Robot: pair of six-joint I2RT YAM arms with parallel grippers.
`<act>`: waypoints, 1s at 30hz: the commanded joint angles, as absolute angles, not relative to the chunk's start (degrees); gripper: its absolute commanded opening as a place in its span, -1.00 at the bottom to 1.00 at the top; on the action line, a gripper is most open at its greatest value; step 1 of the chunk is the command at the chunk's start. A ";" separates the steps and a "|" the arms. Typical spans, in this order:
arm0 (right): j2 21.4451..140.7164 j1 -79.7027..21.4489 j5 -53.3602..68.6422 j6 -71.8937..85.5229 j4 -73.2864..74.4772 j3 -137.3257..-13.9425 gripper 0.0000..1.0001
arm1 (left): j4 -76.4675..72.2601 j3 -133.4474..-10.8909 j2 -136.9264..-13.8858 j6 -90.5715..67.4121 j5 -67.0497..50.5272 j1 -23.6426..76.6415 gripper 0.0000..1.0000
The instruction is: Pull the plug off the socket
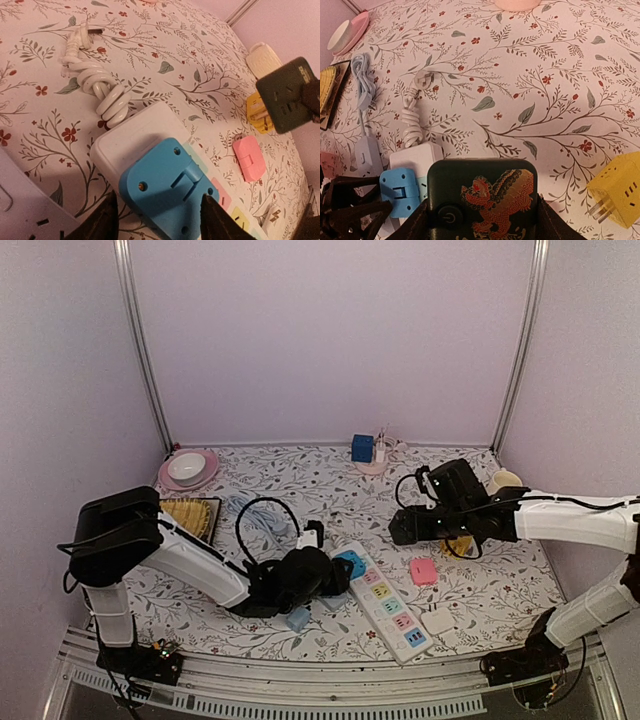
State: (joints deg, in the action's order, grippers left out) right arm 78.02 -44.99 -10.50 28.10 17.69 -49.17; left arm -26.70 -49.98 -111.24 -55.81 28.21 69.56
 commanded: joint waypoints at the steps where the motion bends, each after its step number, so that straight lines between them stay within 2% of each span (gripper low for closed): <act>1: 81.84 -38.88 -1.12 25.68 7.31 -49.28 -0.60 | -18.15 -44.56 -113.49 -56.41 25.49 69.92 0.15; 11: 91.82 -32.42 6.43 26.01 2.66 -49.82 -0.56 | -21.73 -42.63 -113.21 -55.63 24.92 69.96 0.15; 13: 92.04 -31.74 6.70 26.02 2.65 -49.43 -0.44 | -22.15 -42.23 -113.27 -55.63 25.00 69.90 0.15; 17: 91.47 -30.35 6.63 25.61 3.37 -48.30 0.04 | -23.65 -41.21 -111.08 -55.47 24.96 69.91 0.15; 22: 89.31 -30.06 3.04 24.33 6.28 -47.68 0.44 | -24.60 -40.70 -110.84 -55.37 24.91 69.98 0.15; 26: 86.61 -30.06 0.50 23.52 9.12 -47.44 0.67 | -24.70 -40.69 -110.90 -55.29 24.96 69.92 0.15; 30: 83.86 -30.14 -2.36 23.06 12.01 -47.32 0.70 | -24.89 -40.54 -110.85 -55.33 24.96 69.96 0.15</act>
State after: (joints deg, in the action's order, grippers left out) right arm 87.53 -30.24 1.58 24.27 8.91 -47.90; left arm -34.94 -43.51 -108.97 -55.46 26.57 69.65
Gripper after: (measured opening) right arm 0.851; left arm 0.573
